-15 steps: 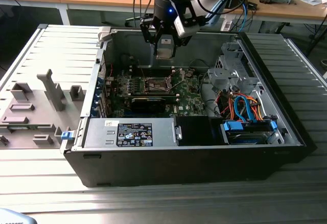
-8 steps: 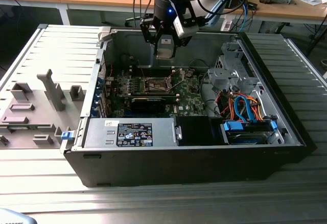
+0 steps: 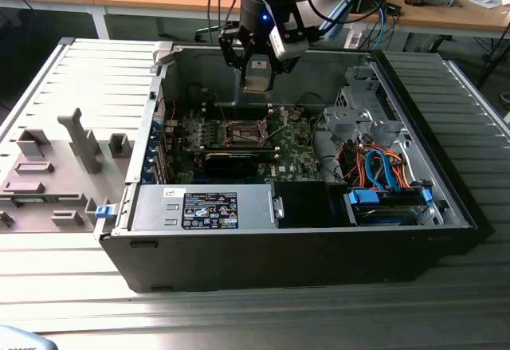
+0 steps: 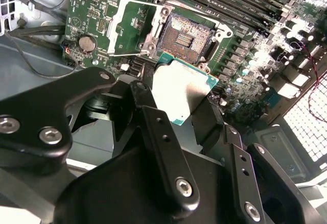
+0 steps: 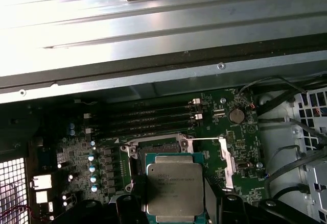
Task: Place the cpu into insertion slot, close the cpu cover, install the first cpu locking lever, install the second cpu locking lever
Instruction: 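Place the cpu into insertion slot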
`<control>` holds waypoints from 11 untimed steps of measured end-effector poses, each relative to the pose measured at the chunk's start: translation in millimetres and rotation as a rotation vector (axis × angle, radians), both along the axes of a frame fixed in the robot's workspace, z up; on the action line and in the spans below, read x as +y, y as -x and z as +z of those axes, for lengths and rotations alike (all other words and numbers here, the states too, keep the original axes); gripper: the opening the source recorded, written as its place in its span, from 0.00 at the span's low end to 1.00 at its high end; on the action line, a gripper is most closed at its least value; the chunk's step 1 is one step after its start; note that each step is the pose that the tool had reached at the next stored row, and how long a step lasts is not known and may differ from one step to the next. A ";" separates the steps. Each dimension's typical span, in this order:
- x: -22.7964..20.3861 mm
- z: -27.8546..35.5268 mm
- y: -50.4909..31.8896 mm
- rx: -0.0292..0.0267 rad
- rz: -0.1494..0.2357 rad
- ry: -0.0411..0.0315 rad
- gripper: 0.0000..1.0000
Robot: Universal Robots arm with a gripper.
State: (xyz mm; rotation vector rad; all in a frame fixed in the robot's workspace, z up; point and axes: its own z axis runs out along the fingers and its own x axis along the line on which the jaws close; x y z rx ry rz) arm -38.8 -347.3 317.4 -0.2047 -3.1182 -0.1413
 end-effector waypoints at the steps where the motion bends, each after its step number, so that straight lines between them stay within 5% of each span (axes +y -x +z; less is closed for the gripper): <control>1: 0.0 -0.1 0.0 0.0000 -0.003 0.0000 0.54; 11: 0.0 -0.7 0.0 0.0000 -0.029 0.0001 0.54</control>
